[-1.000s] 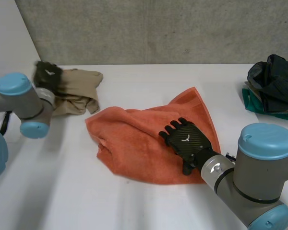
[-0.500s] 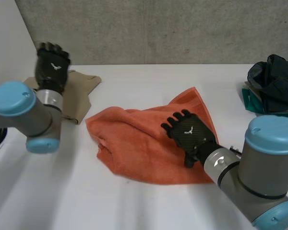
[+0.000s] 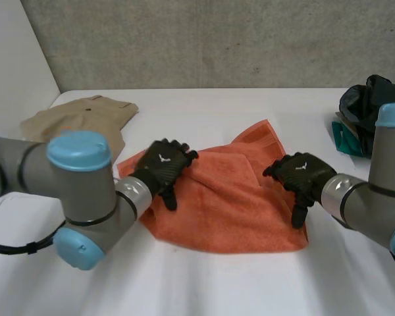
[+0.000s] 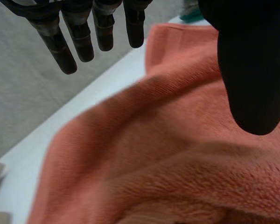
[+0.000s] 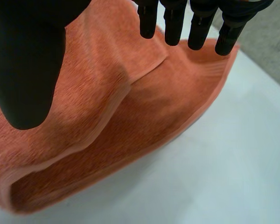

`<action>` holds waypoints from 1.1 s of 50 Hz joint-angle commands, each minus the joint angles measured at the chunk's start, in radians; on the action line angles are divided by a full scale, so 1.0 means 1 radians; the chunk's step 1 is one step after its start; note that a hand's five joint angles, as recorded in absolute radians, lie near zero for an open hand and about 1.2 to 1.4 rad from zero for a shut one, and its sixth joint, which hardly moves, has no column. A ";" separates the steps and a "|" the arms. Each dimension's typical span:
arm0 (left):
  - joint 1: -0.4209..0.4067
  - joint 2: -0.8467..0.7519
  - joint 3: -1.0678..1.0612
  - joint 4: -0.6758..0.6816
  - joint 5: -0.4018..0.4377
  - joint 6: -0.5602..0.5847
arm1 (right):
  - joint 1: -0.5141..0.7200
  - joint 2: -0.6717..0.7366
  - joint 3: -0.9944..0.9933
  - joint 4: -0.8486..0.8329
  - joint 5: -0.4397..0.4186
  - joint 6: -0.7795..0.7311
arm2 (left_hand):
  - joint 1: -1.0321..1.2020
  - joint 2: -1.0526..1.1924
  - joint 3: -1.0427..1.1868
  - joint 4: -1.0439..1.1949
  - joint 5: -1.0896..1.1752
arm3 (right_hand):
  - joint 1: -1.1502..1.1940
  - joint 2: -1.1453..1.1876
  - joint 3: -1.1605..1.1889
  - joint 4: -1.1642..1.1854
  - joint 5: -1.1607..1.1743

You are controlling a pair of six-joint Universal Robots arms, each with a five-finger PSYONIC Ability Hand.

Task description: Fold the laundry.

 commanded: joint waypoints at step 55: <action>-0.088 0.055 0.133 -0.223 -0.229 0.244 | -0.009 -0.059 0.116 -0.216 -0.030 0.034 | 0.120 0.125 0.119 0.127 0.124 | 0.087 0.109 0.109 0.106 0.099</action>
